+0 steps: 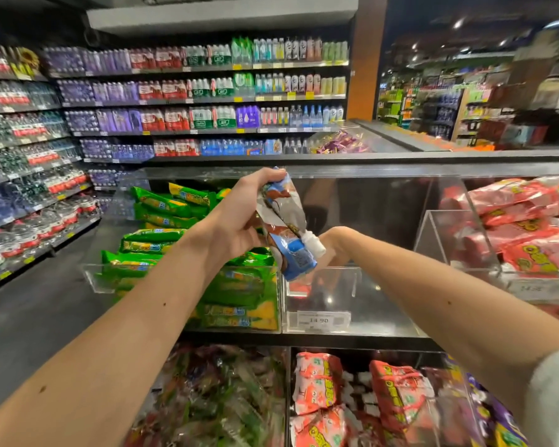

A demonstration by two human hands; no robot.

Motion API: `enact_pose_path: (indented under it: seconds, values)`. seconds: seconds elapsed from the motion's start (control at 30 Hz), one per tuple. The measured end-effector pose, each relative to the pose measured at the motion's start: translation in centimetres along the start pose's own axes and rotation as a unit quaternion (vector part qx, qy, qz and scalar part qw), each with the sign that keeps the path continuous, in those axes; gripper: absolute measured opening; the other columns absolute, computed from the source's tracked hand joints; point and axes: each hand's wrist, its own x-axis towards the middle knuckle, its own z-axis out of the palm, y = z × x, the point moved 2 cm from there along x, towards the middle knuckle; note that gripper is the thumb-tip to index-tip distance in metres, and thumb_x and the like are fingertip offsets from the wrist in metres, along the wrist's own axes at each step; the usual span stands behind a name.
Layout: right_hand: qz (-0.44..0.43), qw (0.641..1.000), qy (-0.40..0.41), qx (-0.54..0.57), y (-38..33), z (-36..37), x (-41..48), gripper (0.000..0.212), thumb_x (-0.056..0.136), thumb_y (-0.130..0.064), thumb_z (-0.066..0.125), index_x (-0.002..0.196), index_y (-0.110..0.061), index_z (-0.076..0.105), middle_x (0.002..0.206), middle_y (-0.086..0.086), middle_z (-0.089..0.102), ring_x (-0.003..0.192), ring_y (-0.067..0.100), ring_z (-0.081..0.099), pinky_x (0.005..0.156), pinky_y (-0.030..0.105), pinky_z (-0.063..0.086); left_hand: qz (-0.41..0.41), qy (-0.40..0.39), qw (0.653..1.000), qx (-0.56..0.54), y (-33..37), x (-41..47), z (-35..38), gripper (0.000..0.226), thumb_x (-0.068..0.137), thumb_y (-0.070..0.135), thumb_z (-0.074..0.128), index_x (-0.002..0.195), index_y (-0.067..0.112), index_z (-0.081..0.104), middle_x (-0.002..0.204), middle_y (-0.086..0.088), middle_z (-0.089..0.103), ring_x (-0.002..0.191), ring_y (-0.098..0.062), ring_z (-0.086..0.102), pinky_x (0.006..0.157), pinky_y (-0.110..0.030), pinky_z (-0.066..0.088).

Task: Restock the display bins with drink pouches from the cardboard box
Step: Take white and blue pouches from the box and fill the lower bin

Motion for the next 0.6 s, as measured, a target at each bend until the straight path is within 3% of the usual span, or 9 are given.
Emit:
enact_pose_path:
  seconds: [0.1, 0.17, 0.23, 0.27, 0.33, 0.4, 0.47, 0.5, 0.6]
  values:
    - [-0.019, 0.99, 0.139, -0.023, -0.2, -0.9, -1.8, 0.014, 0.092, -0.011, 0.064, 0.092, 0.003, 0.063, 0.099, 0.018, 0.067, 0.095, 0.034, 0.065, 0.094, 0.042, 0.053, 0.009, -0.004, 1.0, -0.013, -0.2, -0.9, 0.5, 0.03, 0.092, 0.042, 0.058, 0.082, 0.014, 0.067, 0.074, -0.003, 0.071, 0.063, -0.017, 0.067, 0.079, -0.037, 0.054]
    - [-0.113, 0.949, 0.275, 0.101, -0.4, -1.1, -4.3, 0.022, 0.096, -0.01, 0.056, 0.103, 0.008, 0.066, 0.093, 0.02, 0.068, 0.078, 0.028, 0.063, 0.066, 0.026, 0.052, 0.014, 0.0, 0.999, -0.029, -0.2, -1.8, 1.0, 0.029, 0.093, 0.04, 0.058, 0.086, 0.013, 0.067, 0.073, -0.003, 0.071, 0.062, -0.017, 0.067, 0.078, -0.036, 0.055]
    - [-0.209, 0.879, 0.325, 0.279, -0.1, 0.0, -8.4, 0.031, 0.102, -0.02, 0.053, 0.111, 0.007, 0.066, 0.078, 0.011, 0.067, 0.059, 0.017, 0.059, 0.048, 0.02, 0.048, 0.017, -0.021, 0.998, -0.055, -0.3, -2.6, 1.9, 0.033, 0.094, 0.04, 0.056, 0.083, 0.012, 0.07, 0.07, -0.003, 0.07, 0.06, -0.016, 0.067, 0.073, -0.033, 0.055]
    - [-0.232, 0.852, 0.332, 0.333, 0.3, 1.0, -11.0, 0.039, 0.102, -0.033, 0.053, 0.113, 0.002, 0.066, 0.076, 0.006, 0.068, 0.056, 0.013, 0.06, 0.048, 0.02, 0.049, 0.015, -0.038, 0.997, -0.063, -0.5, -2.8, 2.6, 0.039, 0.095, 0.041, 0.054, 0.076, 0.012, 0.073, 0.069, -0.003, 0.071, 0.058, -0.016, 0.068, 0.069, -0.032, 0.055]
    - [-0.272, 0.843, 0.298, 0.356, 1.2, 3.8, -15.8, 0.059, 0.091, -0.062, 0.051, 0.117, -0.011, 0.064, 0.082, 0.0, 0.072, 0.063, 0.01, 0.066, 0.056, 0.022, 0.052, 0.009, -0.076, 0.995, -0.07, -0.9, -3.3, 4.5, 0.052, 0.097, 0.041, 0.051, 0.06, 0.014, 0.076, 0.07, -0.003, 0.072, 0.06, -0.017, 0.07, 0.066, -0.031, 0.056]
    - [-0.269, 0.845, 0.313, 0.339, 2.1, 6.7, -19.5, 0.067, 0.075, -0.072, 0.052, 0.12, -0.024, 0.06, 0.095, -0.006, 0.073, 0.073, 0.006, 0.069, 0.067, 0.024, 0.055, 0.012, -0.101, 0.993, -0.05, -1.4, -3.6, 7.2, 0.044, 0.094, 0.042, 0.056, 0.066, 0.015, 0.076, 0.083, -0.006, 0.074, 0.077, -0.024, 0.073, 0.08, -0.039, 0.058]
    - [-0.267, 0.821, 0.367, 0.347, 4.0, 8.7, -21.4, 0.058, 0.077, -0.059, 0.066, 0.122, -0.025, 0.055, 0.102, -0.002, 0.073, 0.081, 0.006, 0.071, 0.074, 0.025, 0.057, 0.013, -0.098, 0.995, -0.032, -2.3, -3.4, 10.1, 0.028, 0.086, 0.043, 0.066, 0.081, 0.016, 0.072, 0.095, -0.012, 0.072, 0.098, -0.036, 0.071, 0.094, -0.048, 0.054]
    - [-0.256, 0.804, 0.4, 0.358, 5.2, 9.7, -21.9, 0.051, 0.083, -0.049, 0.072, 0.123, -0.023, 0.053, 0.104, 0.003, 0.072, 0.086, 0.011, 0.073, 0.08, 0.03, 0.059, 0.017, -0.095, 0.995, -0.026, -3.0, -3.3, 11.8, 0.029, 0.084, 0.045, 0.069, 0.086, 0.016, 0.071, 0.095, -0.012, 0.072, 0.098, -0.037, 0.07, 0.093, -0.048, 0.054]
    - [-0.208, 0.762, 0.509, 0.343, 9.8, 12.8, -22.8, 0.039, 0.092, -0.037, 0.064, 0.125, -0.024, 0.049, 0.101, 0.001, 0.071, 0.093, 0.018, 0.07, 0.09, 0.048, 0.055, 0.021, -0.082, 0.996, -0.026, -5.3, -4.4, 18.0, 0.072, 0.066, 0.07, 0.073, 0.109, 0.013, 0.069, 0.105, -0.014, 0.074, 0.096, -0.035, 0.072, 0.089, -0.049, 0.056]
